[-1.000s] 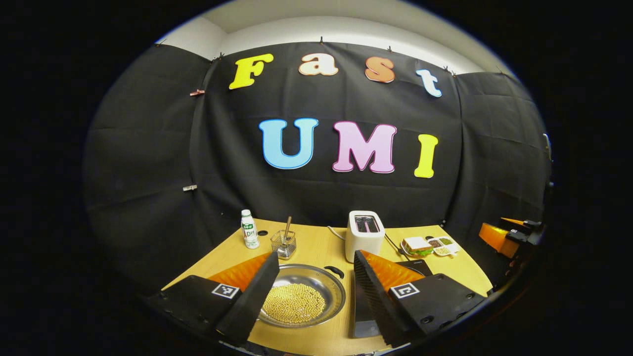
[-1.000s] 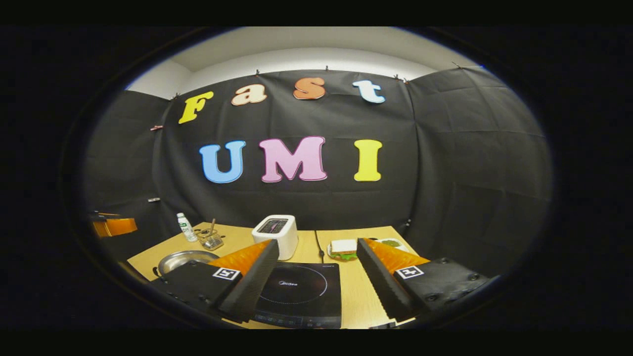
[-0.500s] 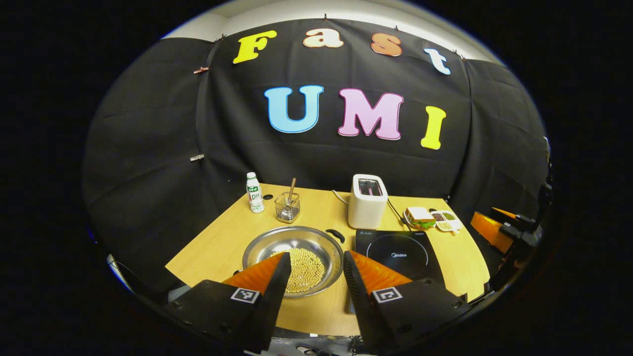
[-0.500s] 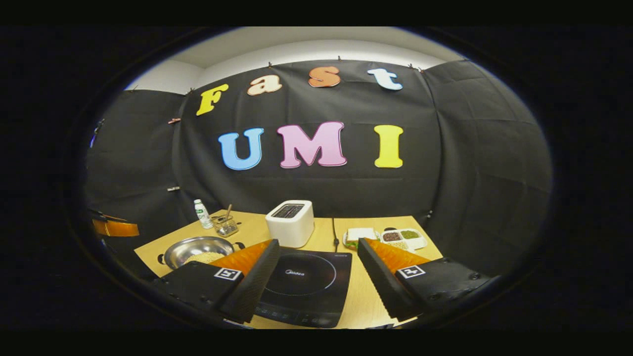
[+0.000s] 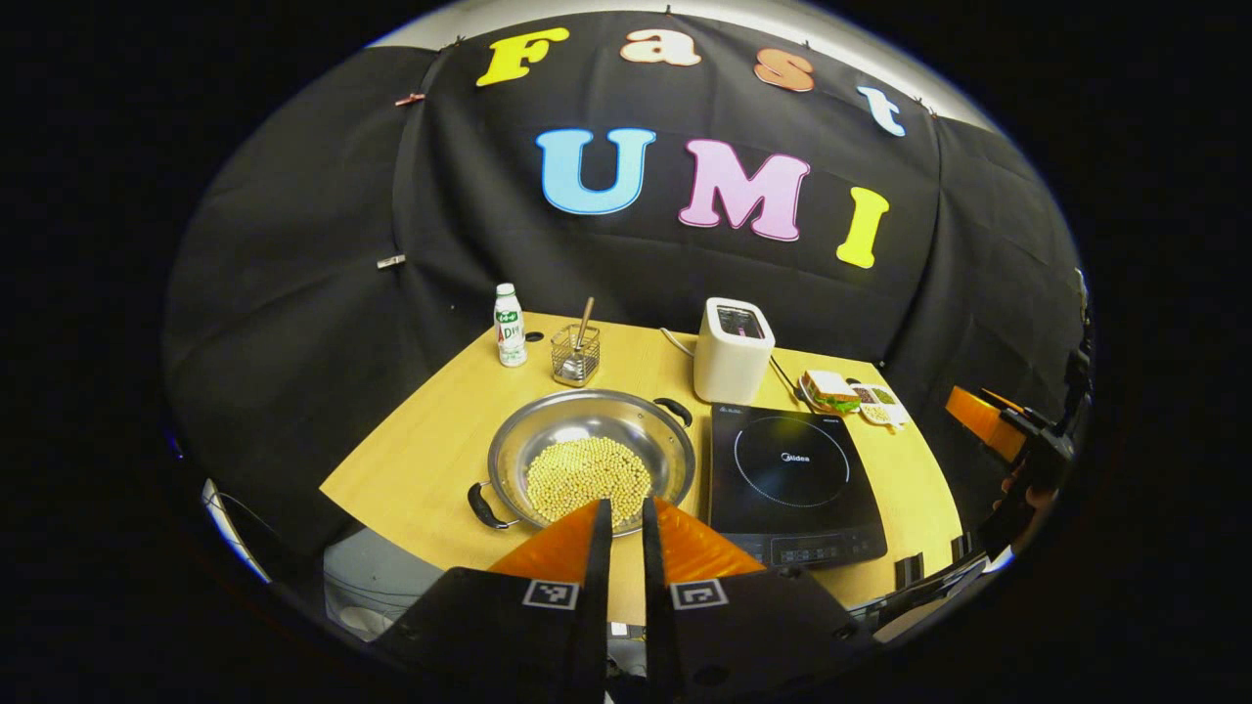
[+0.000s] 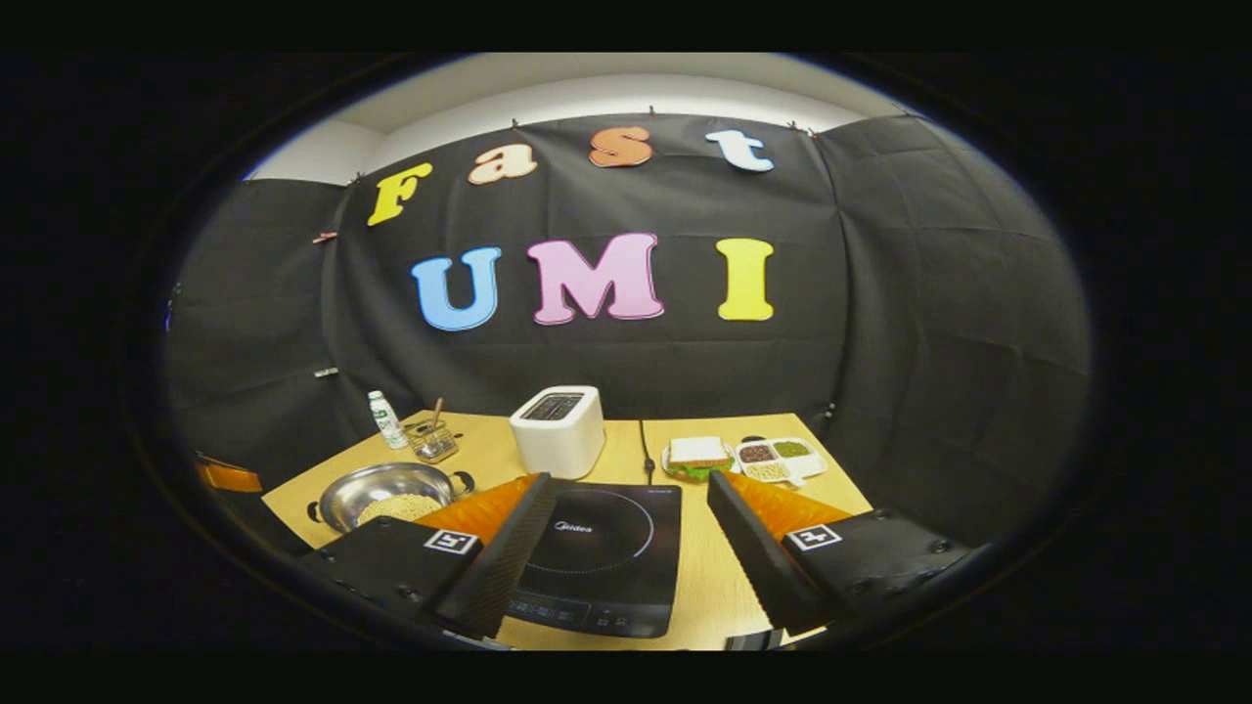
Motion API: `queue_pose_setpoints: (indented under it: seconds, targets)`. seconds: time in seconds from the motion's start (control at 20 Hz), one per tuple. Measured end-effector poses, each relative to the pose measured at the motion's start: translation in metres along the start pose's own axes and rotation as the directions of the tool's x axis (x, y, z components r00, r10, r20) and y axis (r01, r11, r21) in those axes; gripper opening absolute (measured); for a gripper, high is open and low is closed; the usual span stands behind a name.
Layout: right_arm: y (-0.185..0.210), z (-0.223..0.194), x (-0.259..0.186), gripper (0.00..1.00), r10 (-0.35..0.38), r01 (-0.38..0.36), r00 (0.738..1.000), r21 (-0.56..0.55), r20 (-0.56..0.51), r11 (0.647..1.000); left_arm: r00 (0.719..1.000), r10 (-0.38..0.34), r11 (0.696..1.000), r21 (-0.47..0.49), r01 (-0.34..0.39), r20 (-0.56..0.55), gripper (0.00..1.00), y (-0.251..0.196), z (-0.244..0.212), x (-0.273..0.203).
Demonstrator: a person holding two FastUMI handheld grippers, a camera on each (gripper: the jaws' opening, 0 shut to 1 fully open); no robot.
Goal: First push the handle of the pot to place it horizontally, then grasp the pot with both hands and set it on the induction cooktop.
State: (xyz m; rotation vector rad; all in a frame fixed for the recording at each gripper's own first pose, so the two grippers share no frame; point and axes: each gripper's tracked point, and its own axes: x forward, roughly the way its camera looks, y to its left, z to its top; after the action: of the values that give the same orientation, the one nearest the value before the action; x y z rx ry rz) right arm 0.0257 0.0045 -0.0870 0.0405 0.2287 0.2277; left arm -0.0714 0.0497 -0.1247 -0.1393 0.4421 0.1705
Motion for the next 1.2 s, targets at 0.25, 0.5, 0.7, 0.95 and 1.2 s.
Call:
queue_pose_setpoints:
  seconds: [0.25,0.5,0.7,0.95,1.2]
  targets:
    - [0.012,-0.002,-0.019,0.98,-0.072,0.072,0.997,-0.036,0.001,0.997,0.998,-0.060,0.998,-0.030,0.059,-0.036,0.10,0.039,-0.012,0.019]
    - [0.029,-0.003,-0.036,0.98,-0.152,0.152,0.988,-0.052,0.009,0.987,0.978,-0.168,0.981,-0.120,0.153,-0.124,0.05,0.074,-0.043,0.051]
    - [0.046,-0.008,-0.043,0.98,-0.196,0.195,0.981,-0.060,0.001,0.979,0.956,-0.233,0.970,-0.117,0.215,-0.179,0.05,0.097,-0.065,0.074]
    - [0.074,-0.020,-0.050,0.98,-0.215,0.214,0.976,-0.050,-0.029,0.976,0.912,-0.325,0.944,-0.149,0.295,-0.252,0.05,0.104,-0.085,0.094]
    - [0.093,-0.031,-0.059,0.98,-0.220,0.216,0.975,-0.087,-0.036,0.973,0.871,-0.365,0.931,-0.123,0.343,-0.330,0.05,0.102,-0.107,0.118]
